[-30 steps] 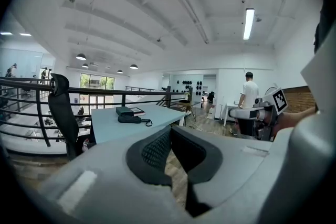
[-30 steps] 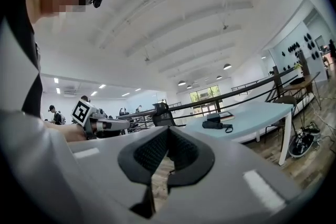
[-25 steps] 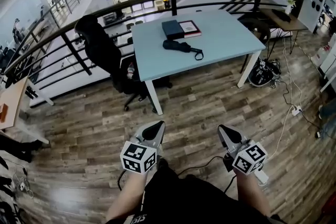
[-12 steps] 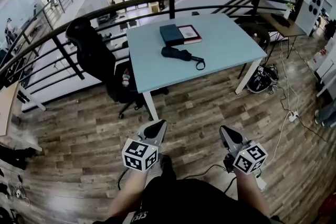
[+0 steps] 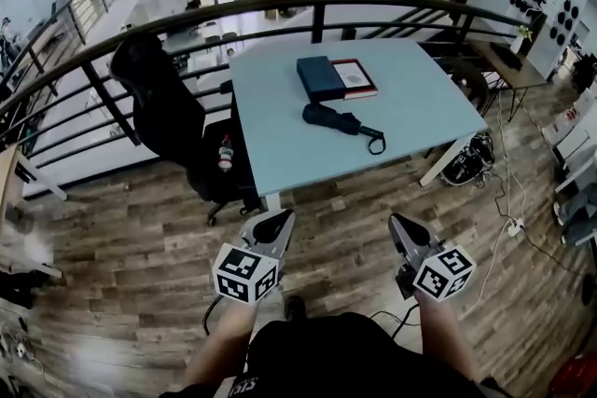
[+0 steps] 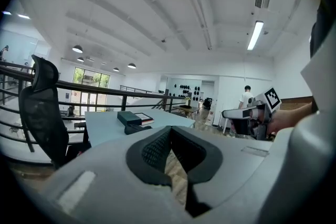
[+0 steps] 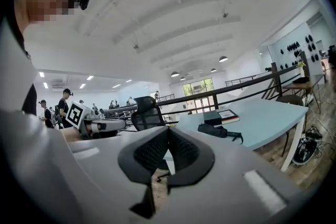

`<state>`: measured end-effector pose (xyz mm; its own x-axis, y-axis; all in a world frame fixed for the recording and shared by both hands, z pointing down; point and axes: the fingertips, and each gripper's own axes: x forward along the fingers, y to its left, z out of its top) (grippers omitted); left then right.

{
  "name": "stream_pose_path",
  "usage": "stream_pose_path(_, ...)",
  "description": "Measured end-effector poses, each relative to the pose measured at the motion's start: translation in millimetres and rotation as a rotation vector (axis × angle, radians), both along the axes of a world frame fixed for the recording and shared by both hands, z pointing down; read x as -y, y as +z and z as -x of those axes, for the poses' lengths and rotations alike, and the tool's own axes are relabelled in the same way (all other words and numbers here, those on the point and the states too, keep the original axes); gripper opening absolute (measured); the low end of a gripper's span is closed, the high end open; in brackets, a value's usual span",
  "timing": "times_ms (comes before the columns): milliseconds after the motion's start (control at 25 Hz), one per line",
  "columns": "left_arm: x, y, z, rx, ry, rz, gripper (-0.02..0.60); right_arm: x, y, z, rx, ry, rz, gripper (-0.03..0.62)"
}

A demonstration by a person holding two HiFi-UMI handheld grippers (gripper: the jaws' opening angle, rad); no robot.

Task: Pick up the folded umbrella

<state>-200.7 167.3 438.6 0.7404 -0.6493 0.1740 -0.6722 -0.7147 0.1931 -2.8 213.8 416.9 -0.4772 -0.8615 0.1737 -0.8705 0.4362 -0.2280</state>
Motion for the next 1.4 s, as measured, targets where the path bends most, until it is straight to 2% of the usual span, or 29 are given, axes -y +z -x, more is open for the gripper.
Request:
stream_pose_path(320, 50.6, 7.5, 42.4, -0.035, -0.064, 0.014, 0.008, 60.2, 14.9, 38.4, -0.006, -0.061, 0.066, 0.002)
stream_pose_path(560, 91.6, 18.6, 28.0, -0.024, -0.077, 0.033, 0.008, 107.1, 33.4, 27.4, 0.016, -0.095, 0.09, 0.002)
stream_pose_path(680, 123.2, 25.8, 2.1, -0.007, -0.072, 0.049, 0.008, 135.2, 44.7, 2.1, 0.041, -0.091, 0.101, 0.002)
stream_pose_path(920, 205.8, 32.7, -82.0, 0.048, -0.047, 0.075, 0.008, 196.4, 69.3, -81.6, 0.107, -0.05, 0.165, 0.002)
stream_pose_path(1120, 252.3, 27.5, -156.9, 0.142, 0.026, 0.093, 0.008, 250.8, 71.3, -139.9, 0.157, -0.057, 0.165, 0.002)
stream_pose_path(1240, 272.9, 27.9, -189.4, 0.146, 0.02, 0.118, 0.008, 278.2, 76.0, -160.1, 0.187, -0.098, 0.187, 0.002)
stream_pose_path(1400, 296.3, 37.9, -210.6, 0.159, -0.007, 0.152, 0.008, 302.6, 85.8, -166.3, 0.185, -0.177, 0.207, 0.002)
